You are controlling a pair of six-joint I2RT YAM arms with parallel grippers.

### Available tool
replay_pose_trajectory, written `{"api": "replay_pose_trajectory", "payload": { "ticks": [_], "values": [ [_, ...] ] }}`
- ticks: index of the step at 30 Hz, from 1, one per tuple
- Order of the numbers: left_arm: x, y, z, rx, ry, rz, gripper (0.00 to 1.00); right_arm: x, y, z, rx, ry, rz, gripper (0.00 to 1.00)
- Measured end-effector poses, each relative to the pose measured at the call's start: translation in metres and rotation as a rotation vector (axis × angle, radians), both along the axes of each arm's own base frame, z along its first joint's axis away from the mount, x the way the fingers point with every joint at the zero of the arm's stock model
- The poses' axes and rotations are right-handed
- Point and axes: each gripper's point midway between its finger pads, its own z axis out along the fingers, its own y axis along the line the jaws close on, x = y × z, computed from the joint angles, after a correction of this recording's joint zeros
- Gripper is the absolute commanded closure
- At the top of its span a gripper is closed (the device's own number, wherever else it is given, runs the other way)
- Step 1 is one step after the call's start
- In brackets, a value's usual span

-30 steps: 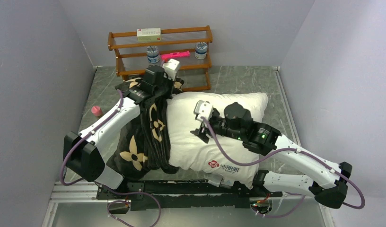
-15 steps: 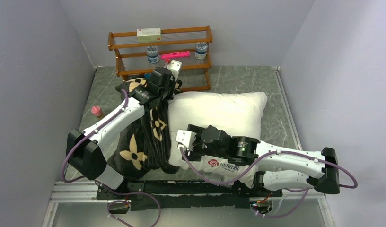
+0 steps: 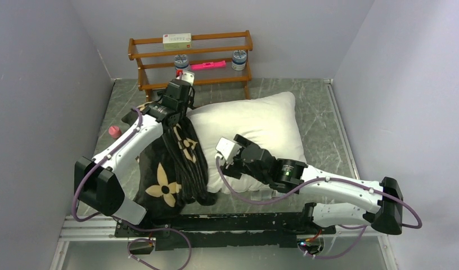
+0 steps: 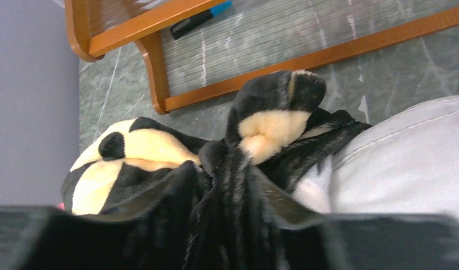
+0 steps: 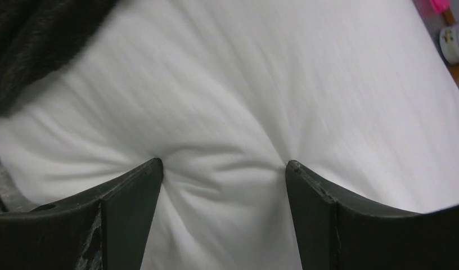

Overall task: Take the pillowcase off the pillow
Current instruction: Remove the pillow from the pillowcase.

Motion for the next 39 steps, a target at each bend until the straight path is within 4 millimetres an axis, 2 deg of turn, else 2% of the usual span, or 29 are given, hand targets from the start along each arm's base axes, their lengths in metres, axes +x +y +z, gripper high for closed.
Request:
{"api": "replay_pose_trajectory", "payload": {
  "ticks": [3,7,10,13,15,16,18,21,26,30,33,39],
  "values": [
    [0.0,0.007,-0.001,0.013,0.008,0.011,0.35,0.01,-0.007,0.0,0.011,0.004,-0.044,0.19],
    [-0.008,0.008,0.014,-0.027,-0.014,-0.003,0.28,0.008,-0.007,0.001,0.02,0.005,-0.028,0.18],
    [-0.023,0.006,0.044,-0.103,-0.072,-0.039,0.24,0.004,-0.006,0.002,0.023,-0.004,0.014,0.18],
    [-0.047,0.007,0.083,-0.198,-0.164,-0.076,0.23,-0.001,-0.003,0.005,0.027,-0.013,0.069,0.18],
    [-0.067,0.013,0.097,-0.251,-0.214,-0.086,0.2,-0.005,0.0,0.007,0.029,-0.014,0.107,0.17],
    [-0.075,0.016,0.098,-0.266,-0.224,-0.088,0.2,-0.007,0.001,0.007,0.029,-0.015,0.125,0.17],
    [-0.095,0.024,0.091,-0.301,-0.235,-0.077,0.2,-0.013,0.005,0.008,0.029,-0.017,0.169,0.16],
    [-0.12,0.034,0.066,-0.341,-0.206,-0.055,0.2,-0.022,0.009,0.006,0.023,-0.016,0.232,0.16],
    [-0.147,0.039,0.026,-0.414,-0.146,-0.022,0.2,-0.034,0.015,-0.001,0.006,-0.008,0.3,0.14],
    [-0.155,0.036,-0.001,-0.465,-0.109,0.002,0.2,-0.042,0.022,-0.009,-0.018,-0.001,0.336,0.13],
    [-0.153,0.032,-0.017,-0.493,-0.091,0.009,0.2,-0.046,0.026,-0.021,-0.043,0.005,0.357,0.13],
    [-0.138,0.019,-0.027,-0.504,-0.077,-0.016,0.21,-0.048,0.035,-0.043,-0.079,-0.008,0.369,0.12]
  ]
}}
